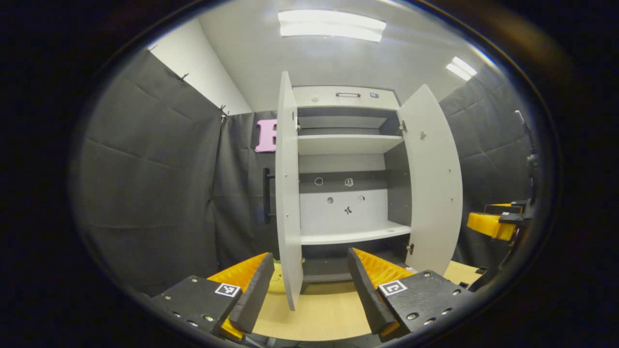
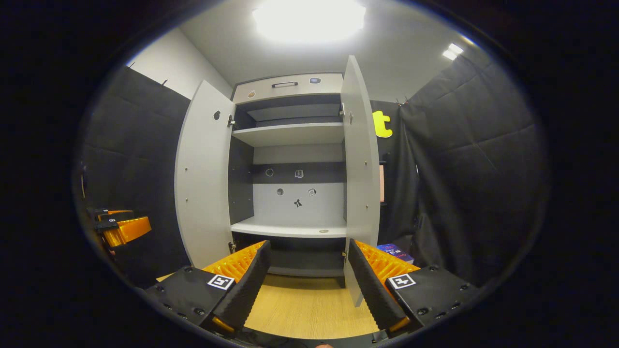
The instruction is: Open the right door of the double-door shoe cabinet with the right hand, and open the left door with the left hand.
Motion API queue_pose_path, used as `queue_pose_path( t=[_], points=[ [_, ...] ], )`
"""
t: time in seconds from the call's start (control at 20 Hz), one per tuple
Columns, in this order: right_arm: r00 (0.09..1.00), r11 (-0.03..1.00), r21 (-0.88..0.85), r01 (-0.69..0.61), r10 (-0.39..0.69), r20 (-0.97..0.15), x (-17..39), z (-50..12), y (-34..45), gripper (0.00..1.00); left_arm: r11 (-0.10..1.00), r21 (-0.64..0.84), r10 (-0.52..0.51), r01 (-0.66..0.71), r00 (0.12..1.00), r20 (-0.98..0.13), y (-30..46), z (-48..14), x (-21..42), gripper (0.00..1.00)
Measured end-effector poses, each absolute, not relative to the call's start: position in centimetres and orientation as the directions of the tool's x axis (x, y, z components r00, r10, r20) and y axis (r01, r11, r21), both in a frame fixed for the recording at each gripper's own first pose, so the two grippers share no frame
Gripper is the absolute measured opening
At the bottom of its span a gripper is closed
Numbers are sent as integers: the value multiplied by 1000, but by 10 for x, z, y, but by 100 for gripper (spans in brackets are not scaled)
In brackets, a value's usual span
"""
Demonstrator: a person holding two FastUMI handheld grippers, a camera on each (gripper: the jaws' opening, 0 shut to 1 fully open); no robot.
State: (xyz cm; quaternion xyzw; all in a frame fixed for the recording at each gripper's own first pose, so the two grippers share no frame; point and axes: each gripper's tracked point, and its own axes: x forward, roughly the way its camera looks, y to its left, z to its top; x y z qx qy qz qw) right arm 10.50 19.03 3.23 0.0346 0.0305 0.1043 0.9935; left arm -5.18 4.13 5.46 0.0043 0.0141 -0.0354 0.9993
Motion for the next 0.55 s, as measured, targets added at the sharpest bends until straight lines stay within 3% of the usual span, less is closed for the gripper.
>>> queue_pose_path(
  t=[0.55],
  points=[
    [979,978,78,-194,198,-46,106,35,187,99,997,17,-77,77,997,-26,36,50,-49,88]
  ],
)
